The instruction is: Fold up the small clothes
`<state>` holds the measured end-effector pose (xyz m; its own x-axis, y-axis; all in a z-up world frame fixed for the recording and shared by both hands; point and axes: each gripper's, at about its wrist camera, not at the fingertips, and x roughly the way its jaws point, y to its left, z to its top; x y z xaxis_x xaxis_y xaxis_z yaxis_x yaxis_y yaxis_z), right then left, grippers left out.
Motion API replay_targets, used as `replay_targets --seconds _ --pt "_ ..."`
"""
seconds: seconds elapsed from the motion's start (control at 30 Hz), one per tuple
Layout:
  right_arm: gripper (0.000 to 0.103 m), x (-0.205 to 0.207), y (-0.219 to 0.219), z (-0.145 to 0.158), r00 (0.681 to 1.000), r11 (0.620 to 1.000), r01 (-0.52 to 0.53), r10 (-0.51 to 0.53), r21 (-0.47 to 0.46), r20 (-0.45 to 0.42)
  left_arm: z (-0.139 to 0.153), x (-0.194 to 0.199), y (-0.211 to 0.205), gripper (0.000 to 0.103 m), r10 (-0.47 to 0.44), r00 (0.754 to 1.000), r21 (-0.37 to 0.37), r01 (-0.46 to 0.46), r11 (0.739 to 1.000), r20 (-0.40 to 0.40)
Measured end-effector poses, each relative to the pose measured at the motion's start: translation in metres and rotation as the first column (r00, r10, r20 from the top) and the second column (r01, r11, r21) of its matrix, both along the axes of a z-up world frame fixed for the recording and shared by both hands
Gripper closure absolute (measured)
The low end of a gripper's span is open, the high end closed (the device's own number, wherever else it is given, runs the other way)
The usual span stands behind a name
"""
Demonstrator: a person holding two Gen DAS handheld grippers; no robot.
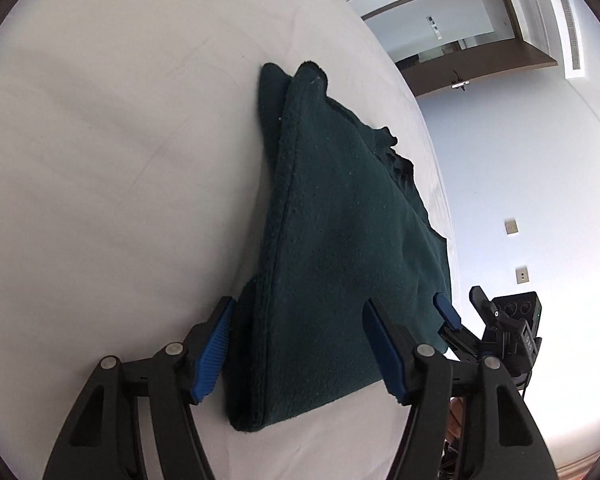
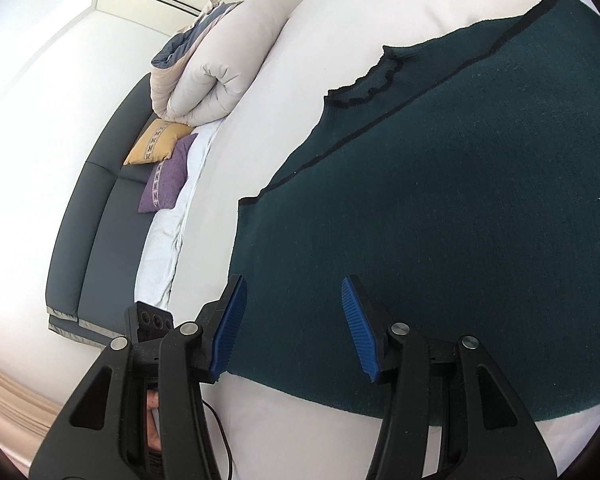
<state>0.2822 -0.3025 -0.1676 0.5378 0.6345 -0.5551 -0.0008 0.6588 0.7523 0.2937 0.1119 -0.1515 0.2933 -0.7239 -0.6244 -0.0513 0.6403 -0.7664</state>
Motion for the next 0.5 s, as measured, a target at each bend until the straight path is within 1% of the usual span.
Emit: replay_targets --seconds 0.1,0.17,0.2,0.27,0.3,0.33,0.37,0.4,0.43,0.5 --pt "0.054 -0.004 -0.005 0.001 1.000 1.000 0.003 -0.004 0.021 0.008 -0.008 0.015 0.003 0.037 -0.017 0.997 -0.079 0.011 0.997 -0.074" --pt "0.054 -0.003 -0.006 0.002 1.000 0.999 0.005 -0.005 0.039 0.008 -0.012 0.020 0.003 0.046 -0.032 0.995 -0.093 0.023 0.995 -0.099" --pt "0.054 -0.002 -0.004 0.003 1.000 0.999 0.000 -0.001 0.042 0.009 -0.013 0.022 0.002 0.048 -0.038 0.993 -0.101 0.027 0.995 -0.109" --pt "0.054 0.004 0.002 0.004 1.000 0.999 -0.019 0.018 0.037 0.005 -0.015 0.024 0.000 0.056 -0.046 0.990 -0.119 0.031 0.992 -0.130" --pt "0.054 0.008 0.006 0.004 1.000 0.999 -0.027 0.027 0.035 0.003 -0.017 0.025 0.000 0.059 -0.048 0.989 -0.136 0.029 0.990 -0.139" --pt "0.054 0.012 0.011 0.004 0.999 0.999 -0.037 0.037 0.036 0.001 -0.019 0.025 -0.001 0.066 -0.052 0.988 -0.154 0.029 0.988 -0.146" --pt "0.054 0.016 0.016 0.004 0.999 0.998 -0.046 0.046 0.036 -0.003 -0.022 0.026 -0.003 0.077 -0.056 0.987 -0.164 0.031 0.986 -0.153" --pt "0.054 0.021 0.020 0.002 0.998 0.998 -0.058 0.058 0.037 -0.009 -0.023 0.025 -0.005 0.085 -0.053 0.987 -0.160 0.028 0.987 -0.153" --pt "0.054 0.026 0.025 0.001 0.997 0.997 -0.070 0.070 0.037 -0.017 -0.024 0.023 -0.004 0.090 -0.046 0.988 -0.164 0.021 0.986 -0.150" --pt "0.054 0.036 0.032 -0.005 0.996 0.996 -0.082 0.083 0.038 -0.042 -0.024 0.020 -0.001 0.091 -0.020 0.991 -0.189 -0.006 0.982 -0.136"
